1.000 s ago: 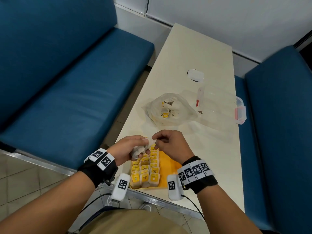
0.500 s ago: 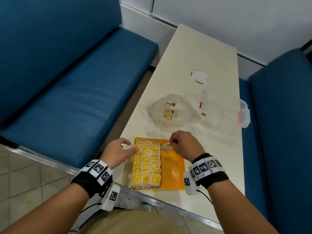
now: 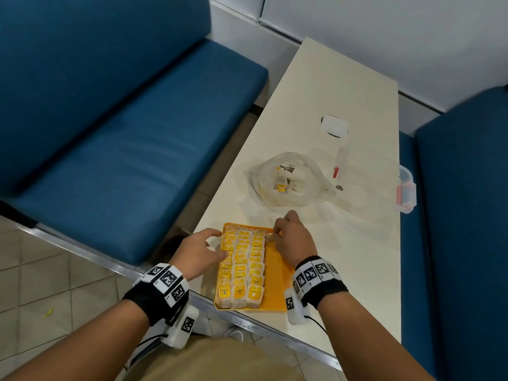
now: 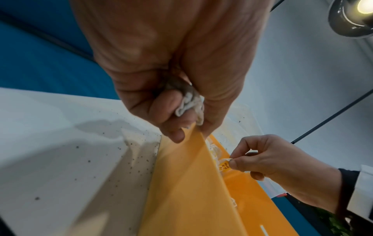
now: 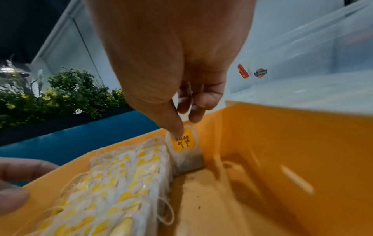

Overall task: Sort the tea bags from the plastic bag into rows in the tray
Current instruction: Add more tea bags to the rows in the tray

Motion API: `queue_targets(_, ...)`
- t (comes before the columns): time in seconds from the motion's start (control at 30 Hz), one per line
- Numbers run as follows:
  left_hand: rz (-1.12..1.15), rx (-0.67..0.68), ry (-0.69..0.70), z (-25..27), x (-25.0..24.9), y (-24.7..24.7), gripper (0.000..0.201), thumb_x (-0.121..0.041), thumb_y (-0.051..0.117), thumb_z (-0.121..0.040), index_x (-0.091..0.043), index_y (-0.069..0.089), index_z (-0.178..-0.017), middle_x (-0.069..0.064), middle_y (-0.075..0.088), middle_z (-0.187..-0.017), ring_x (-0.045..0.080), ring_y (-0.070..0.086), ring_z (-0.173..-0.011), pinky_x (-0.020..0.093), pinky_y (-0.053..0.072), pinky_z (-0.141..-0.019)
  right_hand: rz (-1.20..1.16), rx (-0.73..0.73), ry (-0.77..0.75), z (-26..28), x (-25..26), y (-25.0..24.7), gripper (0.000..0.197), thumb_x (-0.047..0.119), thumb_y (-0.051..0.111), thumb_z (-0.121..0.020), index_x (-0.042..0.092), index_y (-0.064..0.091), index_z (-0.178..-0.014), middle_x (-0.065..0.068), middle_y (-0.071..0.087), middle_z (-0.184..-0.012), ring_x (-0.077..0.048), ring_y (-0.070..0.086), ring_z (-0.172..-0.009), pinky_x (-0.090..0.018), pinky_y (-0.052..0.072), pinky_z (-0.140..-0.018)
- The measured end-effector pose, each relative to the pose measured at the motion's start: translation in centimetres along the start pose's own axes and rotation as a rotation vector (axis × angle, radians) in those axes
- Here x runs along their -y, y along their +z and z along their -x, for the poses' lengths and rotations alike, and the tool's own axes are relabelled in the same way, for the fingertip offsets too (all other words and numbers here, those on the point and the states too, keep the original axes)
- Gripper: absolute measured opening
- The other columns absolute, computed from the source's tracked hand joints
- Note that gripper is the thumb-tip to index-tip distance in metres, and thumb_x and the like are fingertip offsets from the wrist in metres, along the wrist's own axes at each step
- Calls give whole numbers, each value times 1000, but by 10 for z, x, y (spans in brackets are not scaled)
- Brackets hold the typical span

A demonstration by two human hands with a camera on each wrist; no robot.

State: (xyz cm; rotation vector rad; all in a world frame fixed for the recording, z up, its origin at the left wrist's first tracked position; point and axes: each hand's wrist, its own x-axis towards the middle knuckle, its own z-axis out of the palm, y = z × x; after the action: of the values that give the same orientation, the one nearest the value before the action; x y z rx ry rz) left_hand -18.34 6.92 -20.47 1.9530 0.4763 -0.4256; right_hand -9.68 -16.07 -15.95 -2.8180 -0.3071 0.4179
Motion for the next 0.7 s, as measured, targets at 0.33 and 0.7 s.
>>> queue_targets(0.33, -13, -7, 18, 3, -1, 1, 57, -29, 82, -81, -29, 60, -134, -6, 59, -104, 11, 59, -105, 38, 59, -83, -257, -89, 146, 3, 7, 7, 17, 19, 75, -83, 6, 64, -86, -5, 48, -106, -26, 58, -86, -37, 52, -78)
queue_targets(0.7, -6, -3, 37, 4, 5, 1, 57, -29, 82, -81, -28, 60, -134, -10, 57, -101, 11, 58, -105, 40, 59, -83, -380, -167, 187, 9, 10, 16, 11, 13, 68, -84, 12, 61, -92, -4, 55, -112, -22, 56, -94, -32, 45, -78)
